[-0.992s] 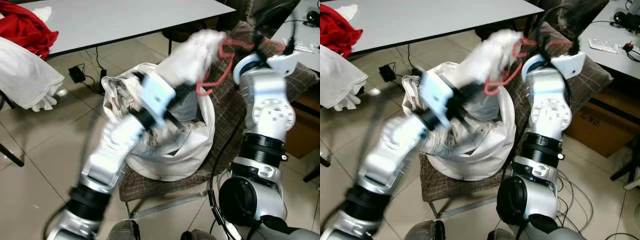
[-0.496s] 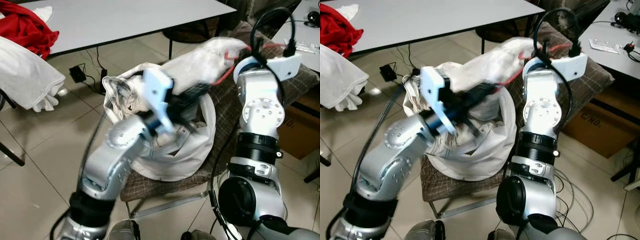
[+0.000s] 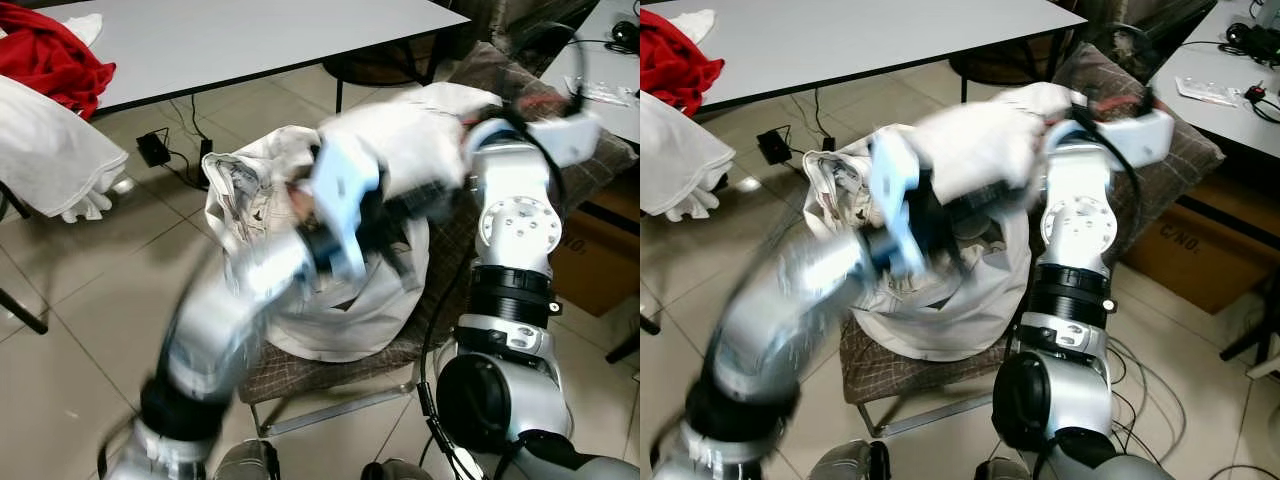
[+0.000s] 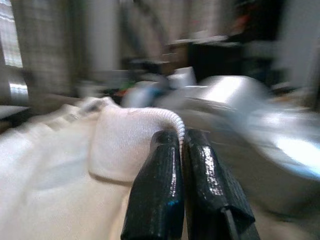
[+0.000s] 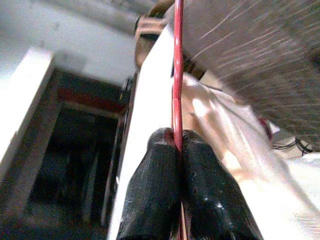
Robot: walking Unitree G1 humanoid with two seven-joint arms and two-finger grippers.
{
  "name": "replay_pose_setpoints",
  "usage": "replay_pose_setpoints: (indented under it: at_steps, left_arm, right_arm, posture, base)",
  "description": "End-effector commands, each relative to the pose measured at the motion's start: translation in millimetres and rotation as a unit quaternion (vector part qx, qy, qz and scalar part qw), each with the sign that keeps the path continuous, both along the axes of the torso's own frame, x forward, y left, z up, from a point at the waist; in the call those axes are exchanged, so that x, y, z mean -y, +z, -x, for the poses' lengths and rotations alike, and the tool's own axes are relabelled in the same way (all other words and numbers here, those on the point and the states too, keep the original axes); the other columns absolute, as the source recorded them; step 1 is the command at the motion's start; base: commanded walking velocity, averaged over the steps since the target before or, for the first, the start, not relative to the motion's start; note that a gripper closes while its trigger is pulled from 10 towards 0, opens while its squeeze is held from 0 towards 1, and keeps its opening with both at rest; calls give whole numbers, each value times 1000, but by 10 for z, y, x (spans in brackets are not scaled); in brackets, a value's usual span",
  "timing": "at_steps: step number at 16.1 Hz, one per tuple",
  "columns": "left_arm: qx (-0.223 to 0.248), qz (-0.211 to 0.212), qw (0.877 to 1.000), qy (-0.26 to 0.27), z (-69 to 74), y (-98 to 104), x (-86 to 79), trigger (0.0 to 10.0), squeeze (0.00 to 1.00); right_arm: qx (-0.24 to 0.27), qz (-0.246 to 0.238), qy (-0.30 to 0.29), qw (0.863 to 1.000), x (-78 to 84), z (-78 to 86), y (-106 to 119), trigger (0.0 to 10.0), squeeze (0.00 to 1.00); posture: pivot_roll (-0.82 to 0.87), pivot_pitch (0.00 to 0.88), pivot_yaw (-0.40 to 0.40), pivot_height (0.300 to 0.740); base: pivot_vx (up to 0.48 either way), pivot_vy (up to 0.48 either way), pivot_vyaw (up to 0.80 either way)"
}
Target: Hang hanger
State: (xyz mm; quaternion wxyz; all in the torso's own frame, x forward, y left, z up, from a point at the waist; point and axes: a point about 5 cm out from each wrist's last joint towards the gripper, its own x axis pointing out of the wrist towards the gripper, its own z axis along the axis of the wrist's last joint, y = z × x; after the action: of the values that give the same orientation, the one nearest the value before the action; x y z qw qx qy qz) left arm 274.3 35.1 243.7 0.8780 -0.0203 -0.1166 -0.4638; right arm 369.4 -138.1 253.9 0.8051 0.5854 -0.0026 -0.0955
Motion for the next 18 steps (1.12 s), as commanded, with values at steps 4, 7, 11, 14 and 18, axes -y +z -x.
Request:
replay_pose_setpoints:
  at_steps: [4,7,11,14,18]
  left_arm:
    - [24,-25,997,74,-261,119,-271,10000,0]
    - [24,-25,996,86,-337,122,-291,10000,0]
    - [28,-15,997,75,-361,186,-283,10000,0]
    - [15,-22,997,66,-354,148,-294,10000,1000]
    - [8,-39,994,98,-399,176,-546,10000,1000]
  right_arm:
    - [7,43,44,998,-103,148,-42,10000,0]
    - [7,63,83,994,-188,223,-59,10000,0]
    - [-2,78,101,992,-220,285,-114,10000,0]
    - [3,81,103,991,-207,281,-80,10000,0]
    - [2,96,101,990,-155,266,-76,10000,0]
  posture:
    - [-18,29,-1,740]
    - [-21,30,1,740]
    - [-25,32,3,740]
    - [-22,35,2,740]
    - [-18,33,-3,740]
  base:
    - [0,0,0]
    - [0,0,0]
    - [0,0,0]
    - [0,0,0]
    - [0,0,0]
